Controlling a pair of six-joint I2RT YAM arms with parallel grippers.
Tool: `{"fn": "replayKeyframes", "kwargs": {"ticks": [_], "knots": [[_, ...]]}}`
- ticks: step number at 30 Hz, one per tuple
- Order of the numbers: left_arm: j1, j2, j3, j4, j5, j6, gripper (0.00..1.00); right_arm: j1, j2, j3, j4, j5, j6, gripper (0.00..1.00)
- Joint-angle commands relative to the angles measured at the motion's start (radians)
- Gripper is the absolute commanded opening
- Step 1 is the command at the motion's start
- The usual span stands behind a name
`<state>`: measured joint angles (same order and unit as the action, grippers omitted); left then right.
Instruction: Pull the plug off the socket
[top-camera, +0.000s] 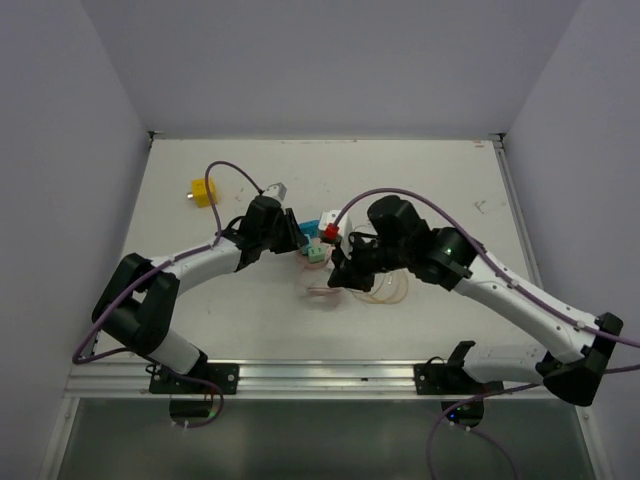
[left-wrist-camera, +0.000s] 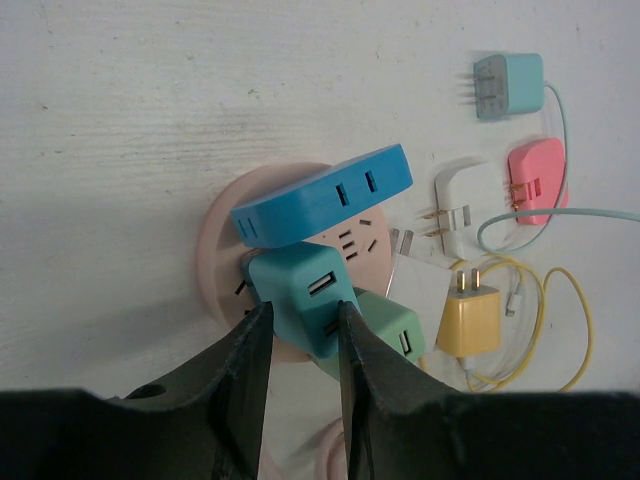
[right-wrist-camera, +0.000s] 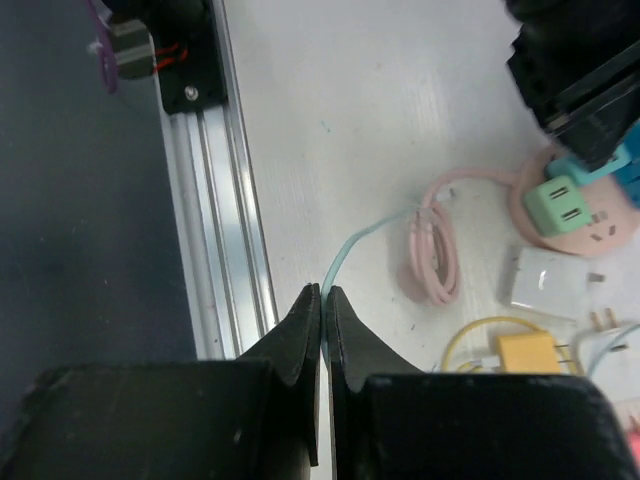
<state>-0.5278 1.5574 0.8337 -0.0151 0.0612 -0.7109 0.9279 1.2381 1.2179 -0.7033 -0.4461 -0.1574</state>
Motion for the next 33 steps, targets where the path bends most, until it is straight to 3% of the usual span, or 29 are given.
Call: {"fn": "replayKeyframes", "kwargs": {"ticks": [1, 10, 16, 20, 25, 29, 33], "knots": [[0.020, 0.092, -0.091, -0.302, -0.121, 0.099, 0.34, -0.014, -0.123, 0.107, -0.031, -0.095, -0.047, 0.00], [0.022, 0.070, -0.090, -0.310, -0.127, 0.099, 0.34, -0.049, -0.154, 0.114, -0.022, -0.073, -0.030, 0.00], [0.022, 0.040, -0.107, -0.325, -0.143, 0.102, 0.34, -0.145, -0.135, 0.069, 0.010, 0.346, 0.070, 0.00], [0.026, 0.018, -0.123, -0.333, -0.143, 0.103, 0.34, -0.314, -0.074, 0.035, 0.034, 0.621, 0.188, 0.00], [0.032, -0.025, -0.140, -0.352, -0.159, 0.108, 0.34, -0.501, 0.007, -0.046, 0.103, 0.658, 0.327, 0.00], [0.032, -0.060, -0.151, -0.375, -0.162, 0.110, 0.34, -0.572, 0.096, -0.113, 0.177, 0.603, 0.389, 0.00], [0.032, -0.076, -0.160, -0.376, -0.166, 0.110, 0.34, -0.577, 0.149, -0.127, 0.217, 0.534, 0.407, 0.25]]}}
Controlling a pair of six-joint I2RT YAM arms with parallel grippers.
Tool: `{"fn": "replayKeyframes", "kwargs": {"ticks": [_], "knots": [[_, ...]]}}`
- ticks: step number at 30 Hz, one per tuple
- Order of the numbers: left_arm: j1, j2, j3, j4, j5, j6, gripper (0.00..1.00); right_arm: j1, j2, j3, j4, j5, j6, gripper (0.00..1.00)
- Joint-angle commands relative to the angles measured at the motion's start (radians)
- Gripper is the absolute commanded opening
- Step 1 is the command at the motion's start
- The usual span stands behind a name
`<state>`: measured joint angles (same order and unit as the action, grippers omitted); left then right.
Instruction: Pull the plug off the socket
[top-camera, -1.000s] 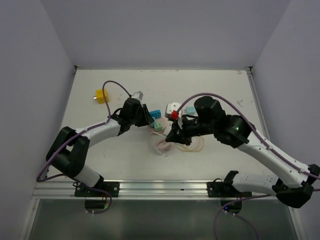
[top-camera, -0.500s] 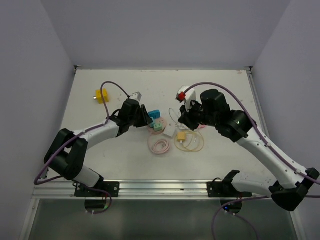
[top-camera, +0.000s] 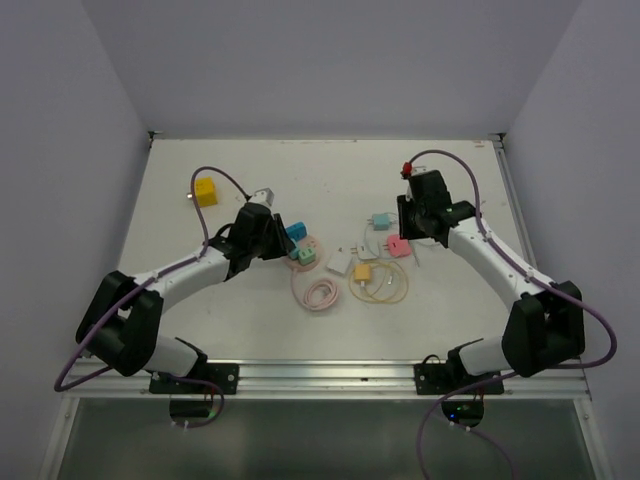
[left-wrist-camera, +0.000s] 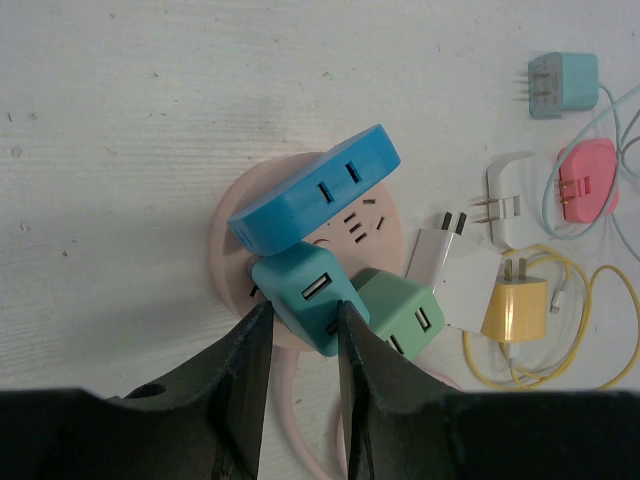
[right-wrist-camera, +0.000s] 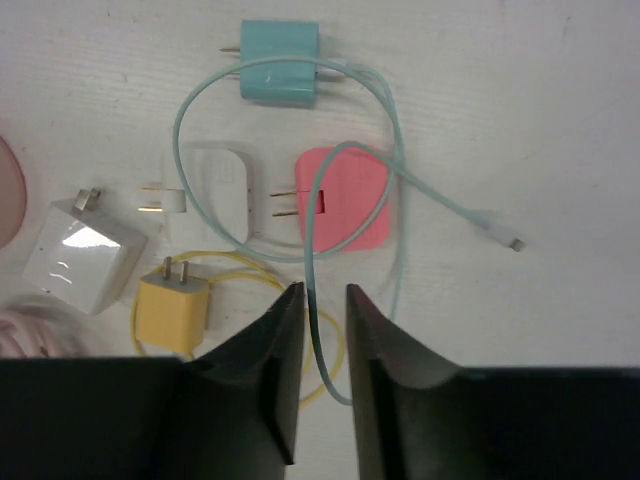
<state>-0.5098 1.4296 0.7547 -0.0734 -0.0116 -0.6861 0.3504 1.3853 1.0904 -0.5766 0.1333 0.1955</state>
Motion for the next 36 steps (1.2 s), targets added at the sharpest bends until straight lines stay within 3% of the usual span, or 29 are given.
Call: {"fn": "replayKeyframes", "kwargs": {"ticks": [1, 5, 11, 16, 19, 26, 36], "knots": [[0.014, 0.055, -0.081, -0.319, -0.091, 0.085, 0.34, 0.001, 0.000, -0.001, 0.098, -0.060, 0.056, 0.35], [0.014, 0.066, -0.077, -0.304, -0.076, 0.083, 0.34, 0.005, -0.023, 0.015, 0.126, -0.122, 0.024, 0.56], [0.014, 0.092, -0.069, -0.287, -0.059, 0.083, 0.34, 0.103, -0.040, 0.063, 0.112, -0.143, -0.027, 0.70], [0.014, 0.097, -0.071, -0.279, -0.053, 0.082, 0.35, 0.254, -0.031, 0.059, 0.204, -0.158, -0.013, 0.74], [0.014, 0.097, -0.071, -0.276, -0.051, 0.082, 0.35, 0.327, -0.019, 0.040, 0.273, -0.066, 0.004, 0.78], [0.014, 0.097, -0.081, -0.269, -0.047, 0.080, 0.35, 0.420, 0.102, 0.057, 0.389, -0.153, -0.001, 0.82], [0.014, 0.098, -0.087, -0.256, -0.036, 0.079, 0.35, 0.519, 0.270, 0.069, 0.504, -0.063, 0.058, 0.79]]}}
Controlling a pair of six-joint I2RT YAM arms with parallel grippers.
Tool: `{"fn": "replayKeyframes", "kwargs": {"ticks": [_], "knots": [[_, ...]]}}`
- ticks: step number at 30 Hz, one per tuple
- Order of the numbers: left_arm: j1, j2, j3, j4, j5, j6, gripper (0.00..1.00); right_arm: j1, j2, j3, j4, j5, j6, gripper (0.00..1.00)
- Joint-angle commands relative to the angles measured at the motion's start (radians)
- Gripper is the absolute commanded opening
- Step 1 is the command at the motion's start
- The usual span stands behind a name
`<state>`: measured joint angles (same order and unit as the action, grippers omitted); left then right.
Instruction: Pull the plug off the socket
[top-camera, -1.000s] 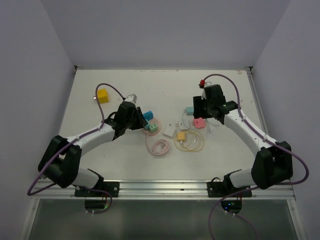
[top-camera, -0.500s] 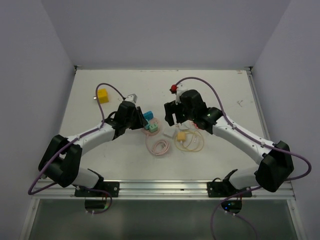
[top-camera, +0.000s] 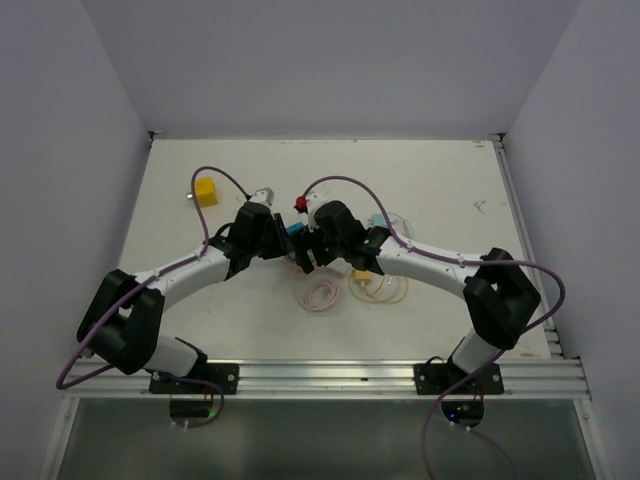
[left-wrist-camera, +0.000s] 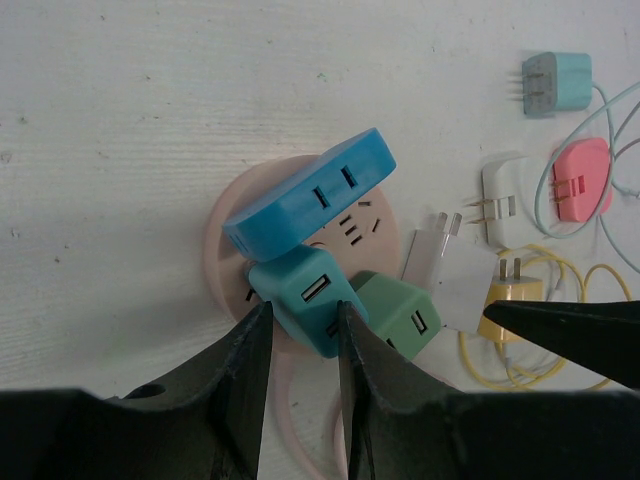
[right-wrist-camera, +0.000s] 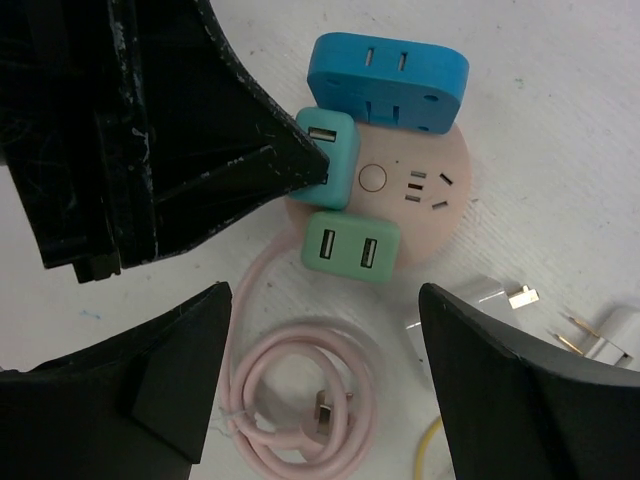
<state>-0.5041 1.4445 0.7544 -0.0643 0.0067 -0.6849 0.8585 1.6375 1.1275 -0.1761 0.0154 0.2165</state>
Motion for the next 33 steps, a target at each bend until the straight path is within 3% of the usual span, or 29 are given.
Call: {"fn": "replayKeyframes", "kwargs": {"ticks": [1, 8, 15, 19, 20, 22, 33], "knots": [[0.009, 0.083, -0.089, -0.264, -0.053, 0.077, 0.35, 0.016, 0.028, 0.026, 0.116, 0.063, 0.038, 0.79], [0.009, 0.085, -0.098, -0.258, -0.048, 0.077, 0.35, 0.033, 0.119, 0.022, 0.197, 0.118, 0.049, 0.72], [0.009, 0.088, -0.099, -0.255, -0.045, 0.077, 0.35, 0.033, 0.157, 0.011, 0.230, 0.156, 0.040, 0.54], [0.009, 0.096, -0.102, -0.256, -0.047, 0.077, 0.35, 0.034, 0.157, 0.017, 0.225, 0.132, 0.034, 0.25], [0.009, 0.100, -0.102, -0.256, -0.047, 0.076, 0.35, 0.037, 0.150, 0.018, 0.225, 0.126, 0.027, 0.11], [0.009, 0.108, -0.102, -0.264, -0.048, 0.073, 0.35, 0.045, 0.140, 0.025, 0.219, 0.121, 0.023, 0.00], [0.006, 0.145, -0.121, -0.269, -0.047, 0.064, 0.35, 0.074, 0.079, 0.069, 0.224, 0.139, -0.005, 0.00]]}}
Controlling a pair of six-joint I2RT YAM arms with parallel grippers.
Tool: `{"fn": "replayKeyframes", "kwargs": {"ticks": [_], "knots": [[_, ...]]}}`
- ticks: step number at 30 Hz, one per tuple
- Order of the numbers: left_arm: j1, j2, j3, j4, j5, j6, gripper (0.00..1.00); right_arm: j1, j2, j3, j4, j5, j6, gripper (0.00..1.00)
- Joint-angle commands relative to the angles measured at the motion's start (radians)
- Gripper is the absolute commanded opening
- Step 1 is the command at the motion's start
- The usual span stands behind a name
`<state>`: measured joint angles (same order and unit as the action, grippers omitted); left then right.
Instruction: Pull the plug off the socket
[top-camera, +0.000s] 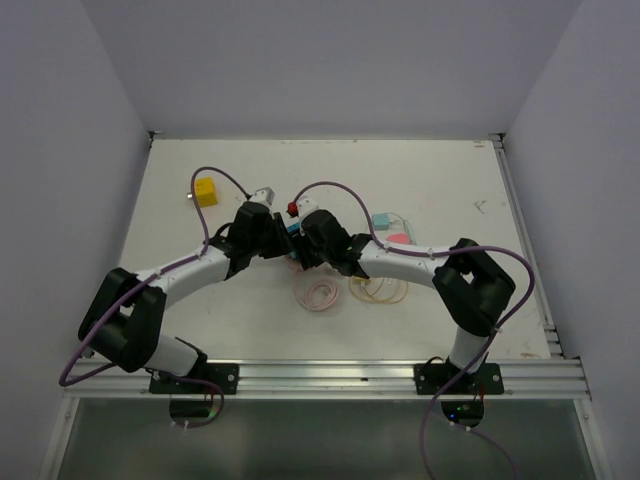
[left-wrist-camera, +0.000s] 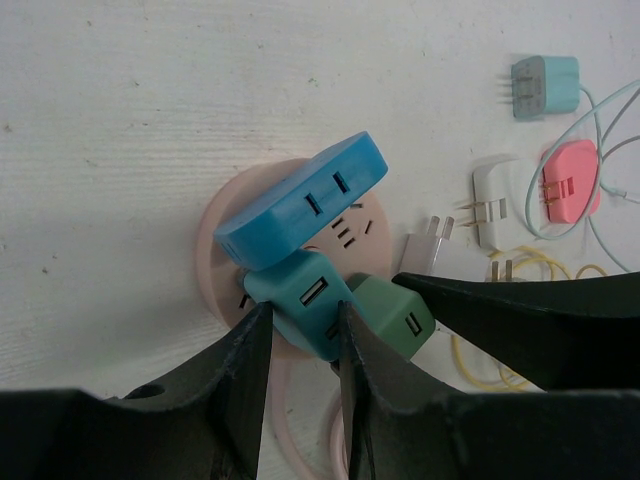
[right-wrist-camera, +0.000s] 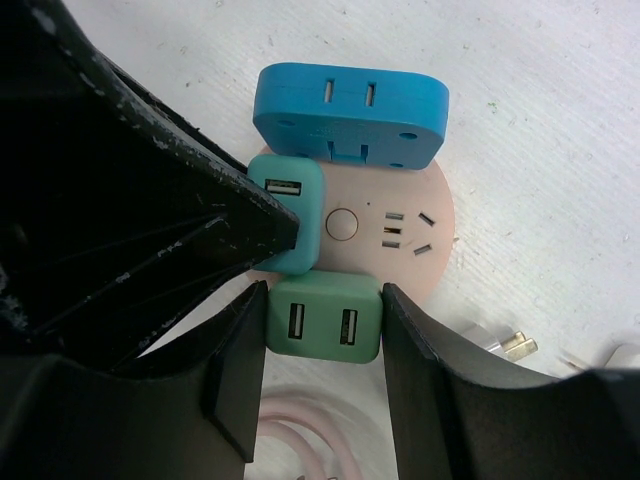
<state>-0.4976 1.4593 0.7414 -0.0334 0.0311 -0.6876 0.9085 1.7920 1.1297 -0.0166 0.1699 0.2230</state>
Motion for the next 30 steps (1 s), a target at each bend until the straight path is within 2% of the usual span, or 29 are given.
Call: {"fn": "replayKeyframes", "kwargs": {"ticks": [1, 30], "knots": [[-0.001, 0.131, -0.112, -0.299, -0.069, 0.066, 0.35, 0.024, -0.082, 0.073, 0.063, -0.009, -0.014, 0.00], [-0.007, 0.148, -0.108, -0.309, -0.083, 0.057, 0.35, 0.024, -0.210, 0.076, 0.127, 0.011, 0.015, 0.00]]}}
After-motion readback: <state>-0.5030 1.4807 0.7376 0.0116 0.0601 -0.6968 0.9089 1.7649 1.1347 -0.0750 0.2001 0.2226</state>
